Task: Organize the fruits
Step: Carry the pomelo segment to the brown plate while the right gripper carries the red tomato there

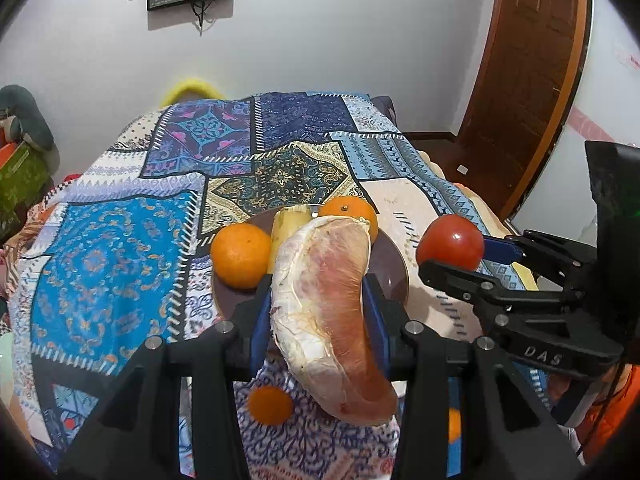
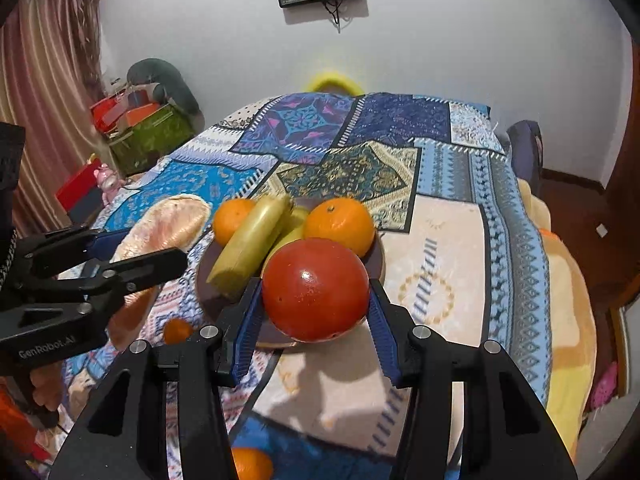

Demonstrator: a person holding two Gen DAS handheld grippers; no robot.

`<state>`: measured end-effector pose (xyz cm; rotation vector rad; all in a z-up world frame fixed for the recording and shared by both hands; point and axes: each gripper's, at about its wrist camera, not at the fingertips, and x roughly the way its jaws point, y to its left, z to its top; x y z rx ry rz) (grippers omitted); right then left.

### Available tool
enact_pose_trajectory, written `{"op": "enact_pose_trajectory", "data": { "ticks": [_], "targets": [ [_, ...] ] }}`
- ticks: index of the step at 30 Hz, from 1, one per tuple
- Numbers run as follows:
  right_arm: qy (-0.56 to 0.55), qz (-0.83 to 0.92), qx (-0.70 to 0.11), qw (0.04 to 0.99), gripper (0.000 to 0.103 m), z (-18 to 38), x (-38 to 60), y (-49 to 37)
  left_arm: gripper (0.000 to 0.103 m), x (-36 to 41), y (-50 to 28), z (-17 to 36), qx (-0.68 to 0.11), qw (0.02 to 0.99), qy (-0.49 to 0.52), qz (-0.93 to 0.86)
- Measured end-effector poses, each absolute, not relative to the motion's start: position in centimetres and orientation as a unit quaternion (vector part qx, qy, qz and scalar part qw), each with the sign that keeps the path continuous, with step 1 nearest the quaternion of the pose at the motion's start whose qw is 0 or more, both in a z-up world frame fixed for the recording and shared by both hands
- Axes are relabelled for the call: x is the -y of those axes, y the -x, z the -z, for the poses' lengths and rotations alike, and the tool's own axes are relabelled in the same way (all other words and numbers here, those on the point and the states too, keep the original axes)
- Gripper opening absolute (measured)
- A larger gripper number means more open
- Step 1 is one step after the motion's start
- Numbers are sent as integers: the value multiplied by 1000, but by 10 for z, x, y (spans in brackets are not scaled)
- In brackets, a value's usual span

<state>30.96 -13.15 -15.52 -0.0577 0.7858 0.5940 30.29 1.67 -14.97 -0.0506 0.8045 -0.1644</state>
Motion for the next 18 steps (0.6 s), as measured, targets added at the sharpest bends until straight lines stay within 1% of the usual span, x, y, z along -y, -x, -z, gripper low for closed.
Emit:
{"op": "enact_pose_trajectory", "data": {
  "ticks": [10,18],
  "targets": [
    [49,-290,-384,875,47,172,122,-331,42,-15,-341,171,-401,912,42,71],
    [51,-290,-400,868,47,187,122,-346,42,-11,-357,183,-409,909,38,71]
  ]
}}
